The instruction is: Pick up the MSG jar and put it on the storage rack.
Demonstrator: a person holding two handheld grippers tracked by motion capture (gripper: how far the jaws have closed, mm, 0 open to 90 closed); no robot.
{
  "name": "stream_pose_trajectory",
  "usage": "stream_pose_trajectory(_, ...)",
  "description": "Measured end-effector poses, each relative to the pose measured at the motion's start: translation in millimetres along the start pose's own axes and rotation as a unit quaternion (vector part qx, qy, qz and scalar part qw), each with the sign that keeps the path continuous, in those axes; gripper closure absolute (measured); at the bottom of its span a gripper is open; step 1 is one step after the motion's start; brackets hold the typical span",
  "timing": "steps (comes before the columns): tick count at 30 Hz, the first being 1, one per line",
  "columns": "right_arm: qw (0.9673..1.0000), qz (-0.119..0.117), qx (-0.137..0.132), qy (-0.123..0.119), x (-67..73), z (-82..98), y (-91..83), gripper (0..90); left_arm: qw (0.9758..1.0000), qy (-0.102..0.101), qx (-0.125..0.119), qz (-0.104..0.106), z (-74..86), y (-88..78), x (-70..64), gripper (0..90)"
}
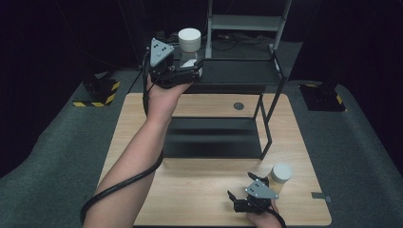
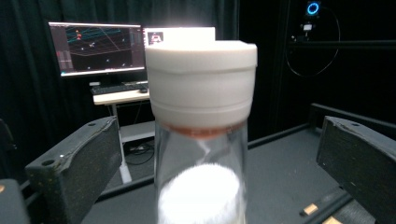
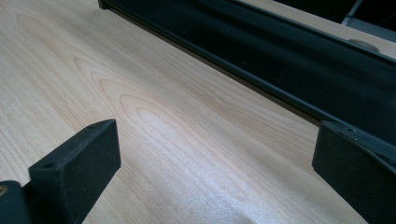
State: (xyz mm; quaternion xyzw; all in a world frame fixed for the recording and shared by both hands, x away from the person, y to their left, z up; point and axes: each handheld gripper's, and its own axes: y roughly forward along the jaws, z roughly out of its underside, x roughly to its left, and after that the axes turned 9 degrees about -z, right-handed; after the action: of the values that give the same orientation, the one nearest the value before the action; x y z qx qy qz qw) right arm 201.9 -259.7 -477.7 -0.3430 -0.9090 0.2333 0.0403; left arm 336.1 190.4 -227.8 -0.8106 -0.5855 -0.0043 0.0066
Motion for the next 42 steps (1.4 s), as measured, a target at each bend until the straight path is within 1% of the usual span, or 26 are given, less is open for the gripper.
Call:
stream_pose_trajectory(5, 1.0, 0.0, 0.0, -0.001, 0.0, -0.1, 0.1, 0.4, 1.0, 0.009, -0.003, -0.003, 4.8, -14.1, -0.1, 0.3)
stream_pose_trajectory(7, 1.0, 0.0, 0.001, -0.001, 0.2, -0.2, 0.2, 0.4, 1.0, 0.008, -0.004, -0.001, 6.8, -20.2, -0.3, 0.3)
stream_pose_trajectory(11, 1.0, 0.0, 0.002, -0.002, 0.5, -0.6, 0.3, 0.4, 0.9999, 0.015, 0.0, 0.003, 9.7, -31.9, -1.4, 0.3)
stream_pose_trajectory(15, 1.0, 0.001, 0.002, -0.002, 1.1, -0.5, 0.5, 0.4, 0.9999, 0.016, 0.001, -0.001, 13.1, -43.1, -2.5, 0.3)
stream_pose_trajectory(17, 1.0, 0.001, 0.003, -0.004, 1.2, -0.7, 0.5, 0.4, 0.9998, 0.02, 0.003, -0.001, 14.5, -47.5, -2.7, 0.3)
stream_pose_trajectory(19, 1.0, 0.001, 0.003, -0.004, 1.2, -0.8, 0.5, 0.4, 0.9998, 0.019, 0.005, 0.001, 17.2, -51.9, -2.9, 0.3)
stream_pose_trajectory(22, 1.0, 0.001, 0.003, -0.004, 1.2, -0.8, 0.5, 0.4, 0.9995, 0.029, 0.01, 0.0, 21.3, -58.4, -5.6, 0.3)
stream_pose_trajectory(25, 1.0, 0.001, 0.003, -0.005, 1.3, -0.8, 0.5, 0.4, 0.9994, 0.033, 0.013, 0.001, 26.7, -63.7, -7.9, 0.3)
stream_pose_trajectory(30, 1.0, 0.001, 0.003, -0.006, 1.6, -0.8, 0.6, 0.4, 0.9992, 0.031, 0.022, 0.008, 38.1, -69.4, -9.7, 0.3)
stream_pose_trajectory(31, 1.0, 0.001, 0.003, -0.007, 1.7, -0.8, 0.6, 0.4, 0.9991, 0.034, 0.025, 0.008, 41.3, -70.6, -9.9, 0.3)
stream_pose_trajectory(34, 1.0, 0.001, 0.003, -0.006, 1.6, -0.8, 0.5, 0.4, 0.9991, 0.03, 0.029, 0.011, 49.8, -72.5, -9.8, 0.3)
stream_pose_trajectory(42, 1.0, 0.001, 0.003, -0.006, 1.6, -0.8, 0.5, 0.4, 0.9986, 0.028, 0.042, 0.016, 73.8, -77.7, -8.8, 0.3)
